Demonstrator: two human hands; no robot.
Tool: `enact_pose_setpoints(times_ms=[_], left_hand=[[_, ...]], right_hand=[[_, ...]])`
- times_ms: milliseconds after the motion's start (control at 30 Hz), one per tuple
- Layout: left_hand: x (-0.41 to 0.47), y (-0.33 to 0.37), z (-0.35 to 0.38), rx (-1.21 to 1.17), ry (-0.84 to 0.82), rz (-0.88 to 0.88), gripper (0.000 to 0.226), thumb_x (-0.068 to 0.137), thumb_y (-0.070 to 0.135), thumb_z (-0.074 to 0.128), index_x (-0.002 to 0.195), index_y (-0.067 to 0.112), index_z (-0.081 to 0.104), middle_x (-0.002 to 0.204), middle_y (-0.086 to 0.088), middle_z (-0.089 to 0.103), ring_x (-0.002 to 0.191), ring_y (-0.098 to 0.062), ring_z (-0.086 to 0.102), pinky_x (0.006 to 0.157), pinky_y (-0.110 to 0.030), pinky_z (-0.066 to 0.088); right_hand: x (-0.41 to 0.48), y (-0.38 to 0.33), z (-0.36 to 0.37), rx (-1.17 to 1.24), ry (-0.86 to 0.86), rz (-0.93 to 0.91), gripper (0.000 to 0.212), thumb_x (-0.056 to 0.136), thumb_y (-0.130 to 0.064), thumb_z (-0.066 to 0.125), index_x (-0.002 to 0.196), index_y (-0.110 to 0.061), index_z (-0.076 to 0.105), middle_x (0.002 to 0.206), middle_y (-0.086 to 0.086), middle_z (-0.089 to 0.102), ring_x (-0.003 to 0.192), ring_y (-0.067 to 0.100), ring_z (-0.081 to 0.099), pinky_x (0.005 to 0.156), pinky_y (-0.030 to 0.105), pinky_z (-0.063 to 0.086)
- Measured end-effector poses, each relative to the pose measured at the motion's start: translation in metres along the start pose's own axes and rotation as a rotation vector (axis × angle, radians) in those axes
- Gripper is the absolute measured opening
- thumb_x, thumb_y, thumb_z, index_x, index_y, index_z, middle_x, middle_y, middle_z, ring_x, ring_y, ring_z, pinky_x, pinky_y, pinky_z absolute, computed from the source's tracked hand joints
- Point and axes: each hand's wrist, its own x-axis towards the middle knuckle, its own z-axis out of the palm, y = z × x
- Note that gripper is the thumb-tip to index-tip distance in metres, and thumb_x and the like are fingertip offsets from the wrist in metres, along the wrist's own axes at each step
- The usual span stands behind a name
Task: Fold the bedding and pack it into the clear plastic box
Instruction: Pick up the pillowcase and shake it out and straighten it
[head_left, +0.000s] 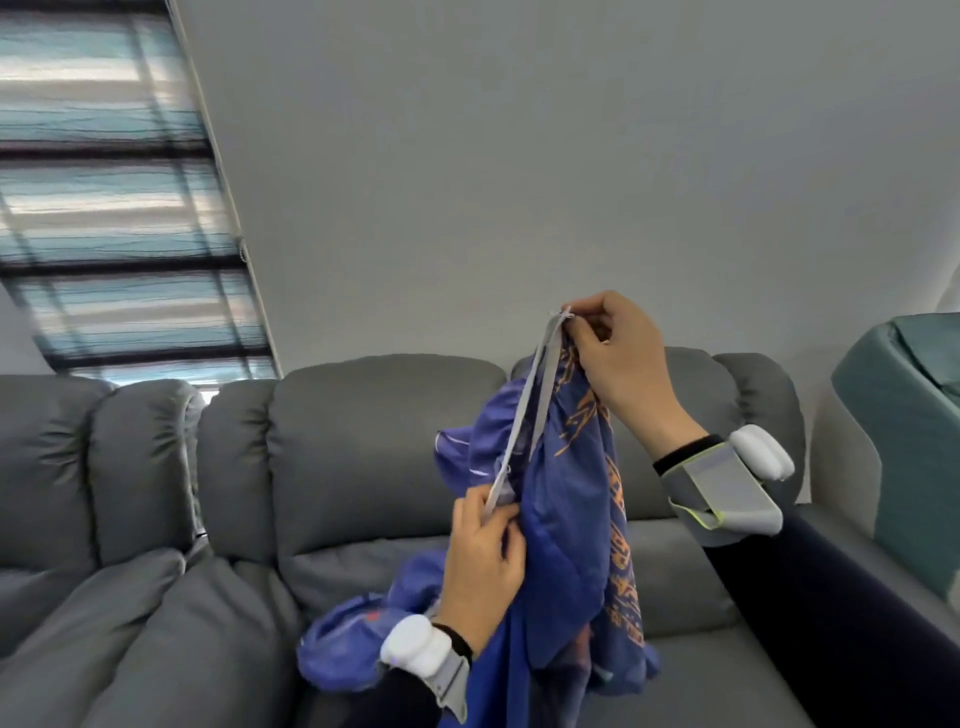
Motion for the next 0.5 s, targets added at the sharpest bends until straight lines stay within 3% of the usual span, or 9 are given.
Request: enact_pose_setpoints(times_ms=[67,167,300,367,500], left_hand=[[0.000,-0.001,0.012,-0.088,-0.025,-0.086,0.020,0.086,0.008,0.056,0.104,0.016,0.063,0.113,0.010,0.044,0.102,-0.017,0.051,0.093,-0.036,0.045],[0.007,0.008,0.019,-0.234,0.026,-0.217,0.029,0.084,0.001,0.062,0.104,0.021,0.056,0.116,0.023,0.034,0.102,-0.003,0.050,0.094,-0.024,0.045],[0.017,-0.003,0.023,-0.211,0.053,-0.262,0.033,0.075,0.004,0.071,0.098,0.019,0.052,0.108,0.009,0.034,0.091,-0.002,0.052,0.085,-0.017,0.047],[0.021,-0.006,0.022,-0.237,-0.074,-0.241,0.018,0.075,0.019,0.067,0.091,0.013,0.061,0.103,0.003,0.041,0.089,-0.012,0.054,0.081,-0.026,0.049],[0.018,0.000,0.002,-0.416,-0.394,-0.262,0.031,0.070,0.035,0.064,0.083,0.007,0.062,0.097,-0.008,0.053,0.087,-0.014,0.056,0.083,-0.027,0.045]], right_hand=[[-0.001,-0.004,0.002,0.024,-0.024,-0.012,0.012,0.091,-0.008,0.058,0.091,-0.019,0.063,0.083,-0.011,0.065,0.075,-0.008,0.060,0.067,0.001,0.042],[-0.003,-0.004,0.003,0.054,-0.036,-0.011,0.011,0.091,-0.008,0.058,0.092,-0.018,0.063,0.083,-0.014,0.064,0.073,-0.016,0.058,0.067,0.002,0.043],[-0.008,-0.001,0.004,0.057,-0.034,-0.004,0.013,0.091,-0.008,0.058,0.091,-0.020,0.063,0.087,-0.010,0.066,0.076,-0.010,0.061,0.069,0.005,0.045],[-0.007,0.001,0.003,0.063,-0.019,0.002,0.015,0.090,-0.005,0.057,0.090,-0.019,0.063,0.085,-0.008,0.066,0.074,-0.010,0.061,0.069,0.005,0.045],[-0.002,0.009,-0.004,0.039,0.066,0.038,0.014,0.089,-0.005,0.056,0.090,-0.018,0.063,0.084,-0.004,0.066,0.072,-0.006,0.061,0.070,0.007,0.046]])
